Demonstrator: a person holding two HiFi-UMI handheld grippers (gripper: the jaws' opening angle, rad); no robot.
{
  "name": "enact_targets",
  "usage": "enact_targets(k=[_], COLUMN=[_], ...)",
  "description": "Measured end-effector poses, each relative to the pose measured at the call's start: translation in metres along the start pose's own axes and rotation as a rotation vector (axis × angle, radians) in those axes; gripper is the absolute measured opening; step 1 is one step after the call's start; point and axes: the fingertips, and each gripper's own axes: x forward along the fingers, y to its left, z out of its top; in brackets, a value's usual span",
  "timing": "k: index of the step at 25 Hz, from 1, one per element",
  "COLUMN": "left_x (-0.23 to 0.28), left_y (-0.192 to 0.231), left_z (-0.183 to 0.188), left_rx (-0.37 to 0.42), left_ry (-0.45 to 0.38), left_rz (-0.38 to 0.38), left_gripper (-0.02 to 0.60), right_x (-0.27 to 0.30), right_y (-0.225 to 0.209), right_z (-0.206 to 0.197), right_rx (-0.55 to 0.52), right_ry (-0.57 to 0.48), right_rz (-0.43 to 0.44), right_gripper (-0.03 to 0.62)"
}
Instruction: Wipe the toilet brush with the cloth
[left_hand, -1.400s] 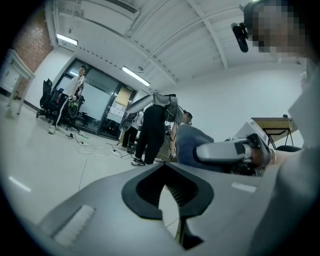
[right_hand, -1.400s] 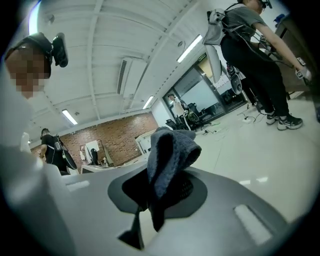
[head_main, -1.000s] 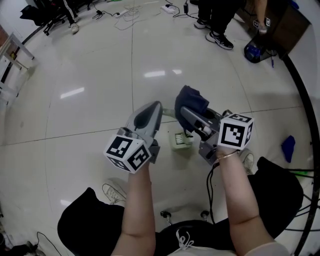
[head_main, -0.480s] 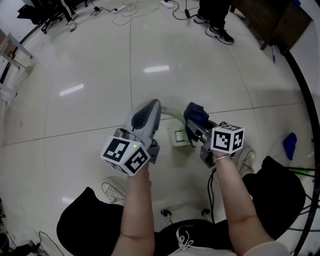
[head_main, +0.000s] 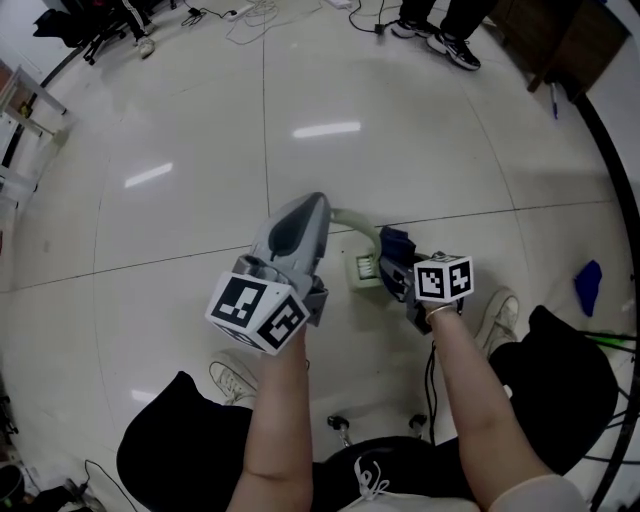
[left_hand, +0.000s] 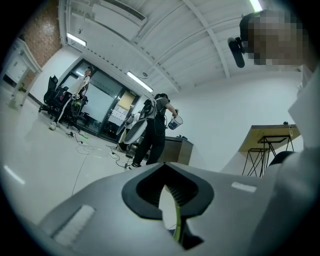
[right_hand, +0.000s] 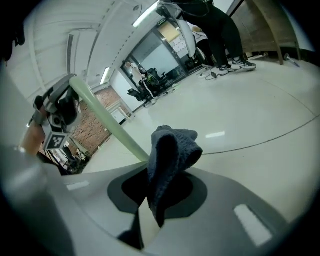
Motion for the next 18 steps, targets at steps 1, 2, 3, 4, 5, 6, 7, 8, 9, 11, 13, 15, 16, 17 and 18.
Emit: enact_targets(k=[1, 2, 3, 4, 5, 6, 7, 8, 9, 11, 13, 15, 16, 17, 18], left_x=[0.000, -0.001, -0.001, -0.002, -0.002, -0.002, -0.002, -0.002, -0.002, 0.000, 0.002, 0.004, 0.005, 0.005, 0.005], left_y=[0.000, -0.001, -0.001, 0.000, 0.000, 0.001, 0.002, 0.003, 0.003, 0.001, -0.001, -0.003, -0.004, -0.006, -0.008], left_z=[-0.001, -0.001, -0.001, -0.001, -0.001, -0.001, 0.000, 0.000, 0.000, -0.001, -0.001, 0.000, -0.001, -0.003, -0.005], left_rx=[0.007, 0.017, 0.027, 0.037, 0.044, 0.047, 0.047, 0.048, 0.056, 0.085, 0.104, 0.116, 0.116, 0.109, 0.099], left_ry=[0.003, 0.006, 0.010, 0.013, 0.014, 0.013, 0.012, 0.014, 0.020, 0.043, 0.069, 0.085, 0.088, 0.088, 0.086], left_rz=[0.000, 0.002, 0.006, 0.010, 0.014, 0.017, 0.019, 0.020, 0.020, 0.013, 0.009, 0.011, 0.009, 0.003, -0.007], left_gripper=[0.006, 0.006, 0.006, 0.006, 0.006, 0.006, 0.006, 0.006, 0.006, 0.006, 0.006, 0.006, 0.006, 0.006, 0.006], right_x=[0.004, 0.008, 0.011, 0.013, 0.014, 0.014, 0.012, 0.008, 0.003, -0.010, -0.027, -0.048, -0.058, -0.067, -0.073], right_y=[-0.003, -0.006, -0.008, -0.009, -0.011, -0.012, -0.013, -0.011, -0.007, 0.011, 0.038, 0.068, 0.084, 0.102, 0.120], right_z=[-0.008, -0.016, -0.024, -0.030, -0.033, -0.036, -0.037, -0.035, -0.029, -0.005, 0.021, 0.044, 0.052, 0.058, 0.062], right_rx=[0.014, 0.033, 0.056, 0.082, 0.110, 0.137, 0.151, 0.143, 0.105, -0.063, -0.321, -0.574, -0.666, -0.733, -0.783], right_ry=[0.017, 0.029, 0.033, 0.031, 0.024, 0.018, 0.010, -0.005, -0.032, -0.112, -0.166, -0.212, -0.246, -0.282, -0.313], right_rz=[-0.006, -0.011, -0.013, -0.012, -0.009, -0.009, -0.012, -0.019, -0.025, -0.038, -0.092, -0.172, -0.192, -0.192, -0.174], right_gripper=[0.063, 0.064, 0.064, 0.064, 0.064, 0.064, 0.064, 0.064, 0.064, 0.064, 0.065, 0.064, 0.064, 0.064, 0.064])
